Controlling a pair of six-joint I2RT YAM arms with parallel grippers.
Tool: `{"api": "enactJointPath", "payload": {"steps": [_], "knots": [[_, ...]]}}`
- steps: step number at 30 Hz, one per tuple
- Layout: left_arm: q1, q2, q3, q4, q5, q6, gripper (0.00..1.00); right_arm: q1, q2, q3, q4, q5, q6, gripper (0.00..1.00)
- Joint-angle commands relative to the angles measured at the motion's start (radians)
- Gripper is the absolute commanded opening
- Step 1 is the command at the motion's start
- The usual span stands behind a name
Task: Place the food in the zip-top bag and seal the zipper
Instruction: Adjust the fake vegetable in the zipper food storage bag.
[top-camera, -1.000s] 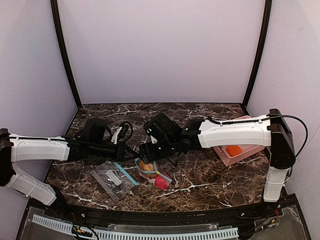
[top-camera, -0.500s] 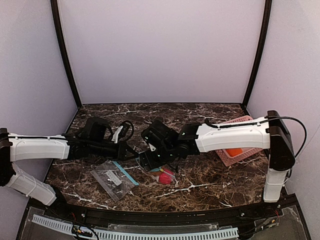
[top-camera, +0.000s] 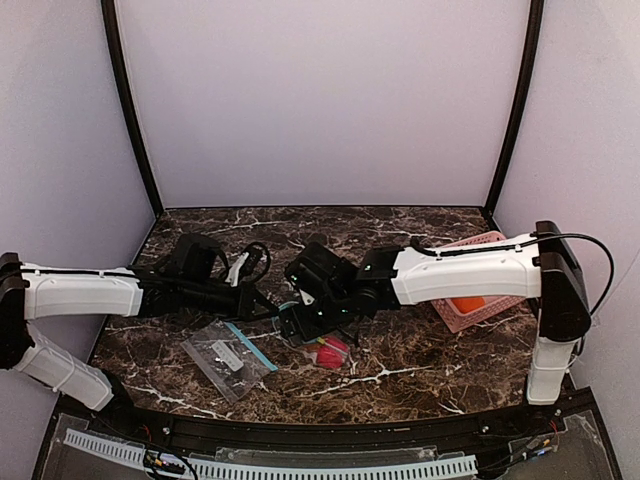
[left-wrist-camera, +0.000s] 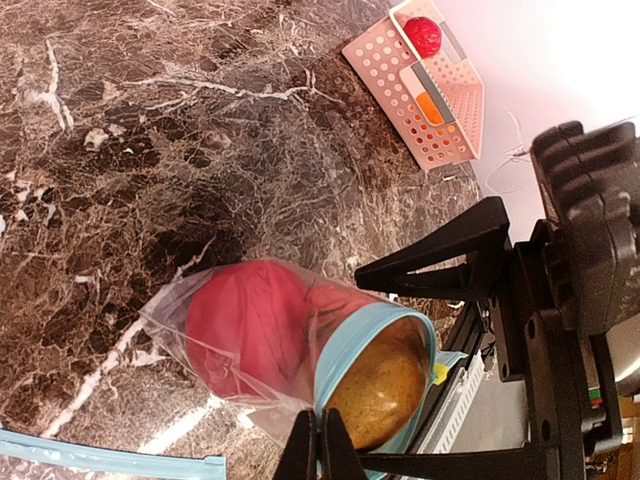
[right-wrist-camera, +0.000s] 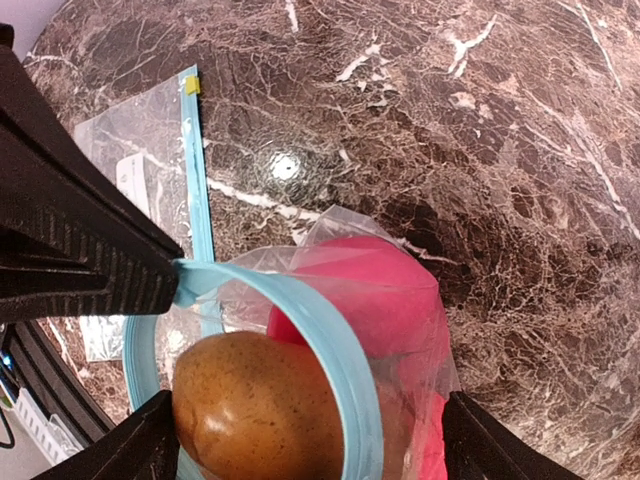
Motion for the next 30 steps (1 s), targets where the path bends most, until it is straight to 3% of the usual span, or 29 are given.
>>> {"api": "enactJointPath", "payload": {"steps": [1, 30], "knots": [[0.003, 0.002, 0.027, 0.003, 0.019, 0.016, 0.01, 0.008, -0.058, -0.009, -0.006, -0.036, -0.005, 0.89], [-0.001, -0.022, 0.009, 0.023, 0.022, 0.003, 0.01, -0.033, 0.116, 0.170, -0.091, 0.119, 0.085, 0.89]]}}
